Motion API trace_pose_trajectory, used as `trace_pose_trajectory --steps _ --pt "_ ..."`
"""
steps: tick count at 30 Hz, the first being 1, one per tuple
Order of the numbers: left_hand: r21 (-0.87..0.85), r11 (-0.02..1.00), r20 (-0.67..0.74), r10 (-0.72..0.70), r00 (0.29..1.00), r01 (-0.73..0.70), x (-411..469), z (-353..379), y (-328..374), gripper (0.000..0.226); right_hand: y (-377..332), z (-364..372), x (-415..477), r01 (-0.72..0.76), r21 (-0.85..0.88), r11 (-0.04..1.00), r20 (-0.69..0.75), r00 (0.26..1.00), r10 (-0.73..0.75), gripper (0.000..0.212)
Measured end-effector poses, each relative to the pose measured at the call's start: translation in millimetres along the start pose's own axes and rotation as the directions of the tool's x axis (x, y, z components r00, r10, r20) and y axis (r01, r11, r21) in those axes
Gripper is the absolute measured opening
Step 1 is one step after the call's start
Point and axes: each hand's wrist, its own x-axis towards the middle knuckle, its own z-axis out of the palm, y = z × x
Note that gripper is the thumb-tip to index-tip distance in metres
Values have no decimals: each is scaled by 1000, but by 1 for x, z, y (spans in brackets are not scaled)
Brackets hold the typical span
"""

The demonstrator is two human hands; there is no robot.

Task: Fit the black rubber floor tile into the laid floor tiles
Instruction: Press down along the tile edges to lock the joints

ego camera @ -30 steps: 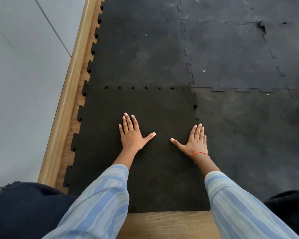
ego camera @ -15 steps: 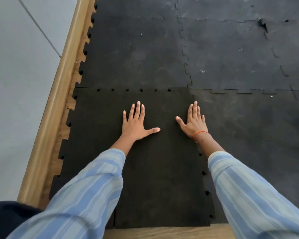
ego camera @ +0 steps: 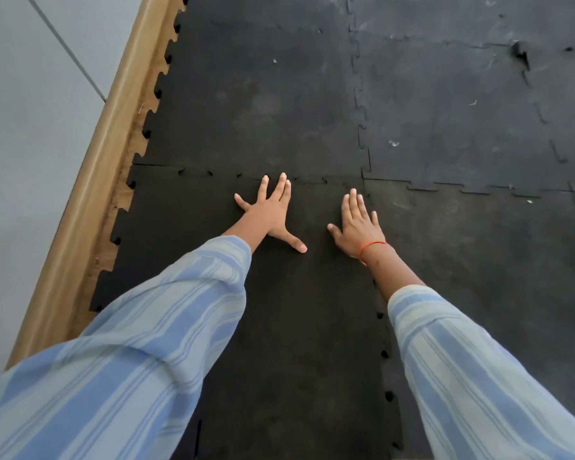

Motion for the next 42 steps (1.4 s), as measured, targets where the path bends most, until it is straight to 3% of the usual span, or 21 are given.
trace_pose_trajectory --steps 8,12,14,17,23,27,31,37,40,42 --pt "-6 1000 33 6 999 -6 3 0 -3 155 -12 -13 27 -13 48 999 133 991 7 70" --pt "-25 999 -24 36 999 -36 4 0 -14 152 0 -1 3 -152 93 984 27 988 150 88" --pt "-97 993 -105 -71 992 61 -1 2 -35 152 10 14 -15 -224 98 970 -36 973 228 95" --pt "-152 968 -158 -224 962 201 -11 8 -80 153 16 18 -19 -230 99 968 -33 972 234 94" --pt "-110 975 -47 -197 979 191 -7 -9 -91 151 19 15 -17 -218 80 973 14 976 218 97" --pt "-106 981 -65 -171 983 164 -12 -12 -102 153 19 6 -18 -212 95 973 50 977 208 97" --pt "-218 922 -106 -348 932 319 -25 1 -142 164 20 19 -26 -214 88 973 4 977 215 92" --pt "-156 932 -80 -342 936 327 -17 -3 -160 170 17 26 -24 -225 81 971 6 974 225 90" --pt "-144 930 -78 -352 933 339 -18 -3 -155 160 18 21 -25 -234 71 970 28 972 232 90" --pt "-158 931 -80 -344 936 328 -21 2 -147 141 18 20 -24 -227 70 971 42 974 224 89"
